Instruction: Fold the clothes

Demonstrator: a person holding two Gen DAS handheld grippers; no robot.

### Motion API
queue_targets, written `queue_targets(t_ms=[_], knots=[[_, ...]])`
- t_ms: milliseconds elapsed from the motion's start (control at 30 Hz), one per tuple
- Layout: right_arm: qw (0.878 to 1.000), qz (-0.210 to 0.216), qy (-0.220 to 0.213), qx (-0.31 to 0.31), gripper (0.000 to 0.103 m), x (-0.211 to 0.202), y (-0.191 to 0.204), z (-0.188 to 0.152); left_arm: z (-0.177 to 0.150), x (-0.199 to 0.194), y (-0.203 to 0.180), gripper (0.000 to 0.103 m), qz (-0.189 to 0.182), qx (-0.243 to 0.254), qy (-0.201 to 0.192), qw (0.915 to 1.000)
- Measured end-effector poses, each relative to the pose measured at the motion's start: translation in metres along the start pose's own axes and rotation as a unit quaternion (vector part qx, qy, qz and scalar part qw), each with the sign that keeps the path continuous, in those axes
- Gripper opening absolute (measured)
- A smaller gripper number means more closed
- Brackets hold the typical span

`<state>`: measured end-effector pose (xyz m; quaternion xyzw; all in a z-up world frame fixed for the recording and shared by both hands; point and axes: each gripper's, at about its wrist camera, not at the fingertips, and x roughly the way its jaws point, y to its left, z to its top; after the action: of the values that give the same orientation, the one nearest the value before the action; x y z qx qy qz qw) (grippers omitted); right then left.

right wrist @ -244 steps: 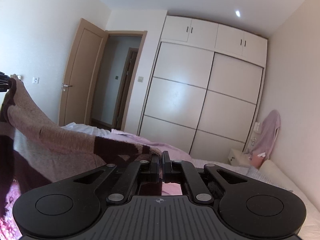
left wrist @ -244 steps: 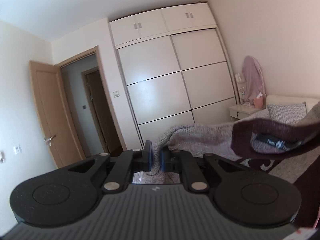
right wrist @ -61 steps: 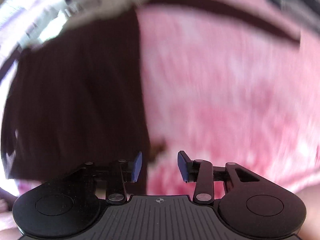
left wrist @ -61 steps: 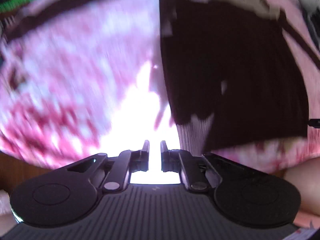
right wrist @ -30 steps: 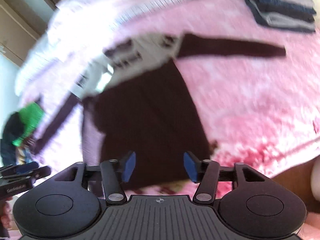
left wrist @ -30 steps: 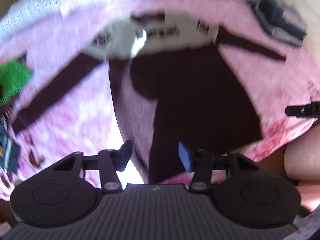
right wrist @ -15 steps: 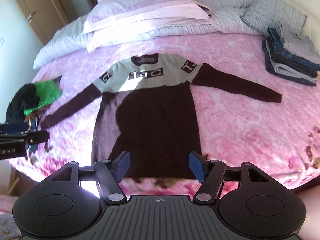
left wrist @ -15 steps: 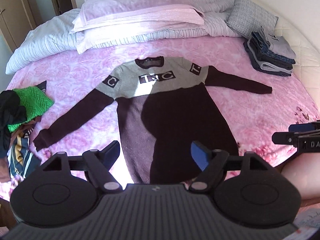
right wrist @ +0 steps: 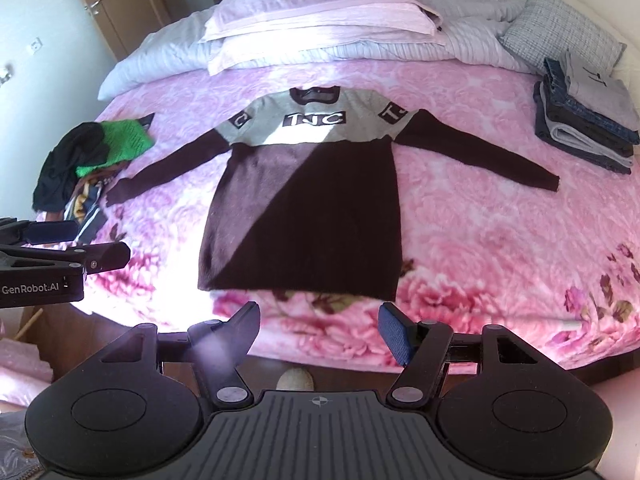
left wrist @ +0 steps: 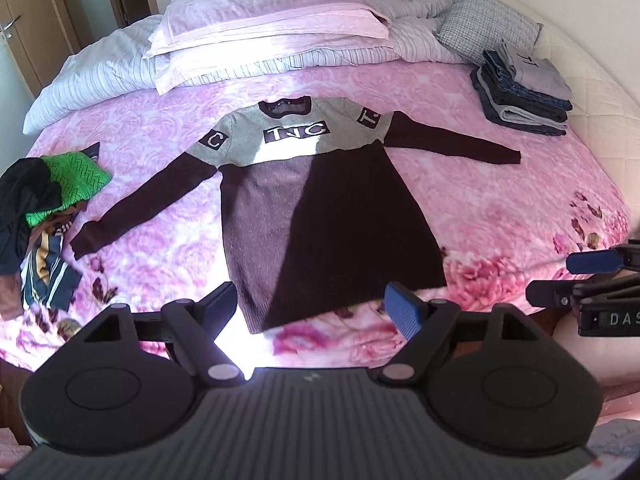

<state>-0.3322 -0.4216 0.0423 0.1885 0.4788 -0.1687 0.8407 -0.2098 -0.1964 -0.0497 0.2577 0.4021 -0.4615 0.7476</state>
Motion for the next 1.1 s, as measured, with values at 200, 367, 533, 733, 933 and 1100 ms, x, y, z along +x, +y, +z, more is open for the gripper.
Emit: queue_targets(t_ms=[200,367,533,733,933,1100], knots=[[1.0,0.004,-0.003,-0.005,0.063,-0.012,0.005,-0.019,-0.023,-0.019,-0.011,0.082,0.009,0.003,-0.01,0.9999],[1.0,0.007,-0.005,-0.014,0.063,-0.018,0.009,-0.025,-0.035,-0.031,-0.014,0.084,0.017,0.0,-0.017,0.9997],[1.0,0.012,0.0,-0.022,0.063,-0.018,0.01,-0.029,-0.043,-0.038,-0.013,0.085,0.024,-0.006,-0.018,0.9995],[0.999,0.015,0.0,-0.028,0.063,-0.019,0.01,-0.032,-0.05,-0.041,-0.013,0.085,0.028,-0.015,-0.016,0.9994],[0.999,0.014,-0.003,-0.029,0.063,-0.021,0.009,-0.033,-0.05,-0.043,-0.016,0.085,0.03,-0.013,-0.016,0.9994],[1.0,0.015,-0.006,-0.019,0.063,-0.021,0.008,-0.032,-0.046,-0.041,-0.021,0.085,0.028,0.001,-0.017,0.9995]])
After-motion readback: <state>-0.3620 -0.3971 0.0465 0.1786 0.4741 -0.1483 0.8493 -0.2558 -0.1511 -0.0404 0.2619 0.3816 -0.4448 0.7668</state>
